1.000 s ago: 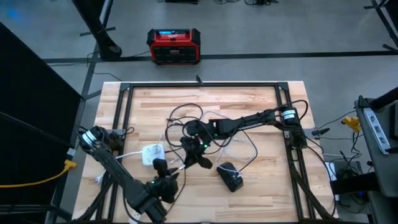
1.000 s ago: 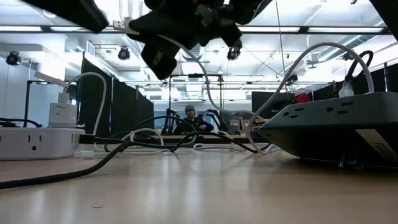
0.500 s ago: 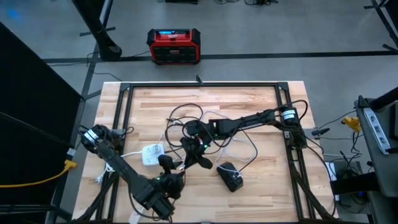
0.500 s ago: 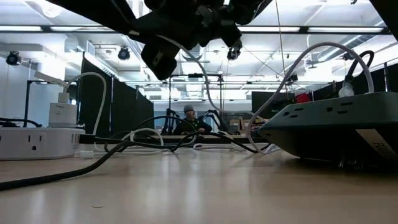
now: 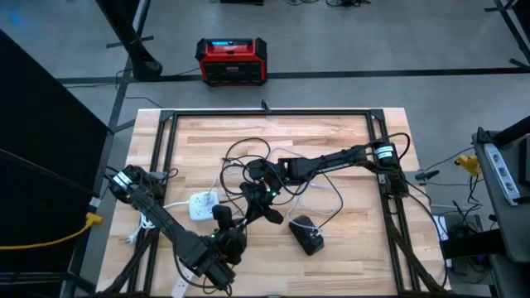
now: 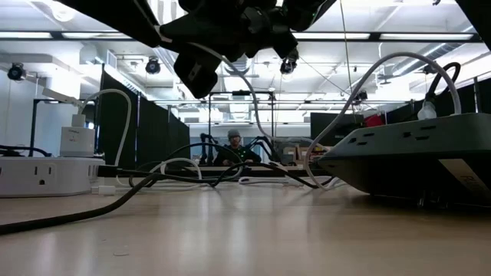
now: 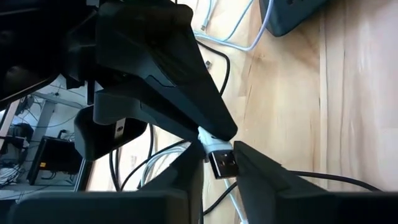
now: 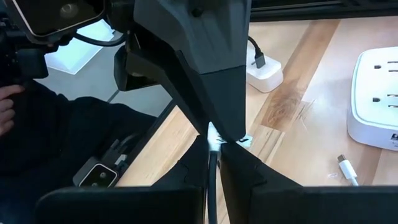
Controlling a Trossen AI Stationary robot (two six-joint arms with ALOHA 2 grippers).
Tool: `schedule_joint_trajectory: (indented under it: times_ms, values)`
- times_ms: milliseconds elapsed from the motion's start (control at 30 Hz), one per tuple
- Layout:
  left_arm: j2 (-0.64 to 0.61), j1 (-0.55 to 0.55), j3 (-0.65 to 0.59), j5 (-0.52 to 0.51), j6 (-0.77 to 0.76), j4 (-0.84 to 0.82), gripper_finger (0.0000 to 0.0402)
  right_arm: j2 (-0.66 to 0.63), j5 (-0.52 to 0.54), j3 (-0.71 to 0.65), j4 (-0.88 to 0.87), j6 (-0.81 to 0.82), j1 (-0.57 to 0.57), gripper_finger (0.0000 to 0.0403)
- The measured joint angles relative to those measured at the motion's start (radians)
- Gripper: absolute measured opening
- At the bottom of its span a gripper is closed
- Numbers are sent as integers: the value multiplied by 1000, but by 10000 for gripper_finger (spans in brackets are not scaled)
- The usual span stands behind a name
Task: Insert USB
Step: Insert the blue charger cable into the top white outlet extension
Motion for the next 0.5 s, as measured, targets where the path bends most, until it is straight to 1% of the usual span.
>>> schedule_joint_trajectory:
  times_ms: [133, 400, 500]
  values:
    - [0, 2, 0, 2, -3, -1, 42, 0, 0, -1, -3, 0, 0, 14]
    - [0, 2, 0, 4, -24, 3, 40, 0, -1, -1, -7, 0, 0, 14]
    - [-1, 3, 0, 23, -42, 3, 40, 0, 1, -1, -8, -6, 0, 14]
